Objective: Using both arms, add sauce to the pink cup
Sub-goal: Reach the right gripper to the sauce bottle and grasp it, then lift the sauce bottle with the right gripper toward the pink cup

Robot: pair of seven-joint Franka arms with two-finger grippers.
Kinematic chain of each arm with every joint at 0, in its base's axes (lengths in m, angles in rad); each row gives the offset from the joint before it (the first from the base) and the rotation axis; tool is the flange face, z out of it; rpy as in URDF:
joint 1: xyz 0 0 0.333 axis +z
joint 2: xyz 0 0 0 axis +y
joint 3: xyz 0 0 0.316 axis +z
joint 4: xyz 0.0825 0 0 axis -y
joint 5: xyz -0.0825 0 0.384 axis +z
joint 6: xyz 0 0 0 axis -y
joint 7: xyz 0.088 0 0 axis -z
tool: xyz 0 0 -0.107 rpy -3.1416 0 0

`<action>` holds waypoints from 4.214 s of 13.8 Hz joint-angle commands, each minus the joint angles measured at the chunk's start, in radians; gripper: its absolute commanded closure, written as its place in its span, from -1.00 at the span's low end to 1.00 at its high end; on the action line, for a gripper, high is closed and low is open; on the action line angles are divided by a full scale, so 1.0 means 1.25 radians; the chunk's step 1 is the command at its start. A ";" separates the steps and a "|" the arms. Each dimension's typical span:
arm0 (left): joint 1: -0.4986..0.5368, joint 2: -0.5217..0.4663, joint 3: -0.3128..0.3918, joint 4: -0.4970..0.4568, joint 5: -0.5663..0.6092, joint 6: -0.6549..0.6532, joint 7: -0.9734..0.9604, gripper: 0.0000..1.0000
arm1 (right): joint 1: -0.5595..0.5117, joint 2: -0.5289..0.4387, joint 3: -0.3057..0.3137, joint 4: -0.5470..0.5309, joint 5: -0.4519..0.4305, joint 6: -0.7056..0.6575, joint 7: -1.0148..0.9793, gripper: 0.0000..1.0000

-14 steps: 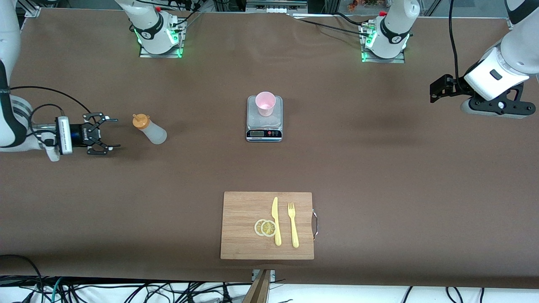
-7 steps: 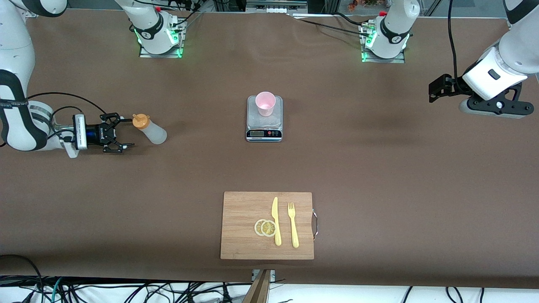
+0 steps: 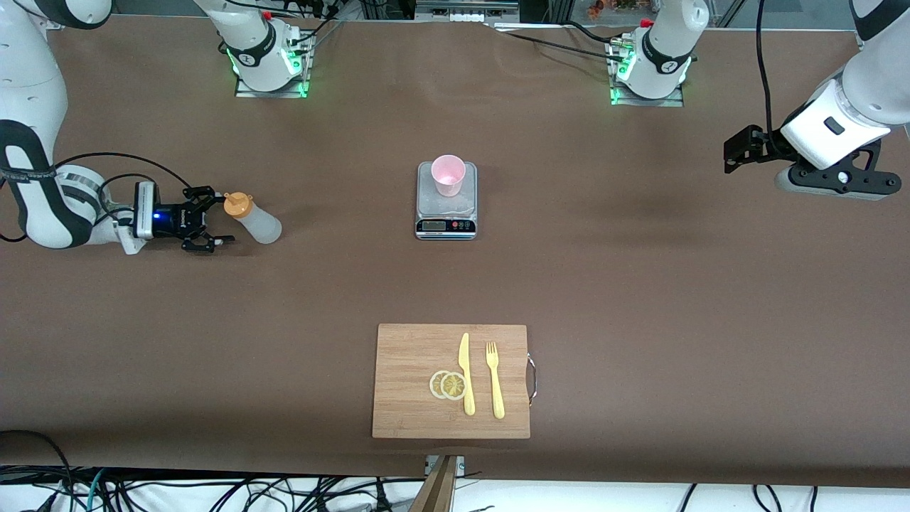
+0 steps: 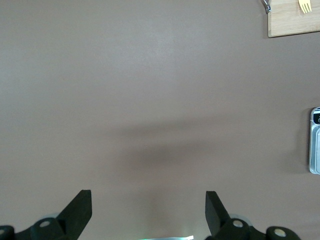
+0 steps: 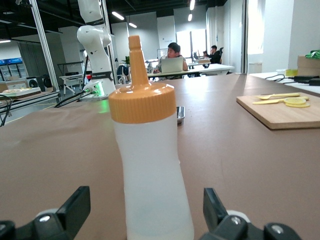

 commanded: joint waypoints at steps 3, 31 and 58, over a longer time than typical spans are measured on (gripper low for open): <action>-0.001 -0.013 0.001 0.000 -0.004 -0.007 0.008 -1.00 | 0.020 0.003 0.007 -0.023 0.044 -0.001 -0.032 -1.00; -0.002 -0.013 -0.001 0.001 -0.004 -0.012 0.001 -1.00 | 0.138 0.015 0.007 0.008 0.113 0.003 -0.021 1.00; -0.001 -0.013 0.001 0.001 -0.004 -0.014 0.003 -1.00 | 0.656 -0.332 0.005 -0.097 -0.214 0.425 1.043 1.00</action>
